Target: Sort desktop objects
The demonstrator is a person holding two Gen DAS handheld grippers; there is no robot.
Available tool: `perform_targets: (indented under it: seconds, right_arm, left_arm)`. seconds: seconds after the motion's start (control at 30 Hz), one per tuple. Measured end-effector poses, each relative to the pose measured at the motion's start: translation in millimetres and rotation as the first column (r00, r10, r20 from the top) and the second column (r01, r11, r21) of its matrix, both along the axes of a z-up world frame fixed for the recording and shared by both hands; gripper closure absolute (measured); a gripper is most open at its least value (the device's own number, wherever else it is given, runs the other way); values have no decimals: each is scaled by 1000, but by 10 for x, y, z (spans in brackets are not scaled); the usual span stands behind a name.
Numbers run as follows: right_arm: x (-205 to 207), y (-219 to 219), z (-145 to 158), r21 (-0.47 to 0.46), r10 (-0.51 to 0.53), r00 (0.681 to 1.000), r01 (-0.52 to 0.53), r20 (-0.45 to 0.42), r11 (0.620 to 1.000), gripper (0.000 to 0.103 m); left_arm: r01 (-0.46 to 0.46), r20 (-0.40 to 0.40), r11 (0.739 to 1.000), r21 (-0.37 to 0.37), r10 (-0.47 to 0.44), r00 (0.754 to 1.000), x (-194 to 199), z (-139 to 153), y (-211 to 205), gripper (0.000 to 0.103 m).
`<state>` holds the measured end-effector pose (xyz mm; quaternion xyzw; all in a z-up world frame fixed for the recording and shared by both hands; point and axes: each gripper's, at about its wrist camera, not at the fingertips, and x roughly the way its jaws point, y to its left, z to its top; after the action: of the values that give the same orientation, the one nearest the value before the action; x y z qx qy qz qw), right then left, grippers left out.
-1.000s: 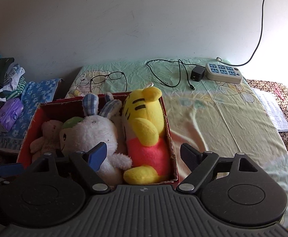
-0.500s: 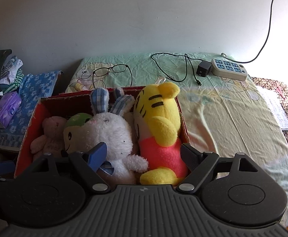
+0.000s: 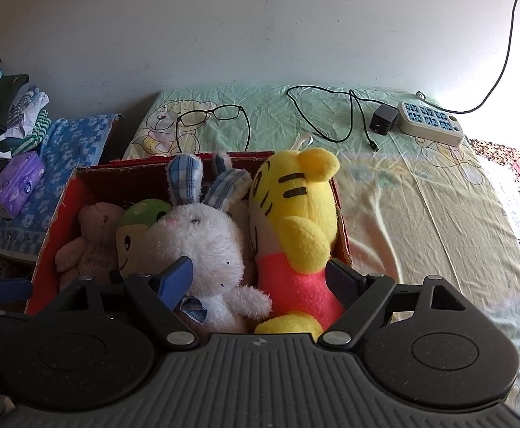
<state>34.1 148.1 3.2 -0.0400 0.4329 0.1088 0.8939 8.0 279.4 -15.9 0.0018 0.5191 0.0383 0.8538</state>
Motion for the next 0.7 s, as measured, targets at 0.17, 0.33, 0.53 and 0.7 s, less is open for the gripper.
perform_targets:
  seconds: [0.17, 0.33, 0.53, 0.7]
  right_arm:
    - [31, 3, 2, 4, 15, 1000, -15, -7, 1000, 19]
    - [43, 19, 17, 10, 25, 1000, -25, -7, 1000, 19]
    - [35, -12, 37, 24, 25, 1000, -24, -6, 999, 19]
    - [31, -24, 56, 29, 19, 1000, -19, 4, 999, 19]
  left_arm:
    - [3, -15, 1000, 5, -3, 1000, 20, -18, -24, 2]
    - [-6, 9, 1000, 18, 6, 1000, 11, 15, -32, 2]
    - [-16, 25, 1000, 27, 15, 1000, 9, 40, -15, 2]
    - [-17, 21, 999, 39, 17, 1000, -18, 36, -48, 11]
